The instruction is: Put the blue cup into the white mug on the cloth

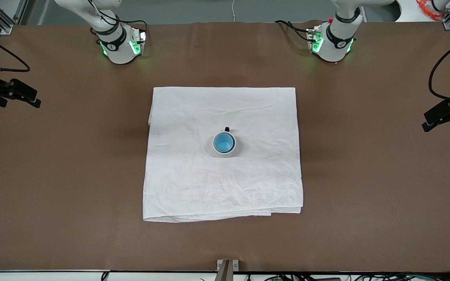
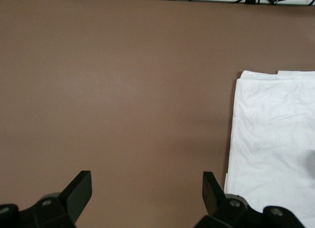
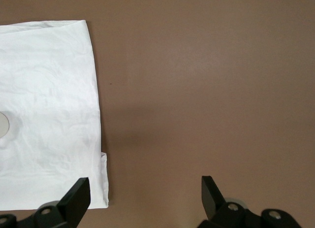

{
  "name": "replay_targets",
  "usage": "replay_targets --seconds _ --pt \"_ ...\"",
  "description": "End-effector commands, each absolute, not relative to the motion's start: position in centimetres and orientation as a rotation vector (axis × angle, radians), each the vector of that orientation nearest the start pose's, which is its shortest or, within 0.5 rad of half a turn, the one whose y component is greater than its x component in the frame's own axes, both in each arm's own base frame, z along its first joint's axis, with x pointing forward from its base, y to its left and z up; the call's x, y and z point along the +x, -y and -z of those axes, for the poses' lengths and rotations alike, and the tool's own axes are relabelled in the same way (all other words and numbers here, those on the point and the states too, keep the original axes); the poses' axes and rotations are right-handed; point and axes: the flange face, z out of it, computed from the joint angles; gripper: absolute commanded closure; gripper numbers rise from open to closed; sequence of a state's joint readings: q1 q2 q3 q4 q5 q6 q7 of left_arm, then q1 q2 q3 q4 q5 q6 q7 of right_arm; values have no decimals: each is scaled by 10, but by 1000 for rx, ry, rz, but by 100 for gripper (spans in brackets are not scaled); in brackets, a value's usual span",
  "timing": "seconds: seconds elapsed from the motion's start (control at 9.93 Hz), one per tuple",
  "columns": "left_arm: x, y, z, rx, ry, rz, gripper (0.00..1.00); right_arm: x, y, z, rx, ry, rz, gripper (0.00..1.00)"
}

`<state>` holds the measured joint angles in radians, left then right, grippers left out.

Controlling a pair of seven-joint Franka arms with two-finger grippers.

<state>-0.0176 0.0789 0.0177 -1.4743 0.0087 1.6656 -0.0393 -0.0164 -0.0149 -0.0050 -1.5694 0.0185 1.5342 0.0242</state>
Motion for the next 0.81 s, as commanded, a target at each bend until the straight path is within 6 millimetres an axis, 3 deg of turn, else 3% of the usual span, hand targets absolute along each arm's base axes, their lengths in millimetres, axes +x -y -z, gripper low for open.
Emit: replay_targets --seconds 0.0,0.3,0.4,0.7 --pt "558 9 -634 -3140 32 183 1 542 14 -631 -3130 -62 -21 1" --pt "542 16 -630 -3126 -18 217 1 542 22 -632 -3130 -84 -19 1" --pt "545 19 -629 -3132 -15 212 1 542 31 -636 -3130 -98 -2 1" --pt "555 18 -627 -3136 -19 202 1 541 31 -637 -3128 -100 1 1"
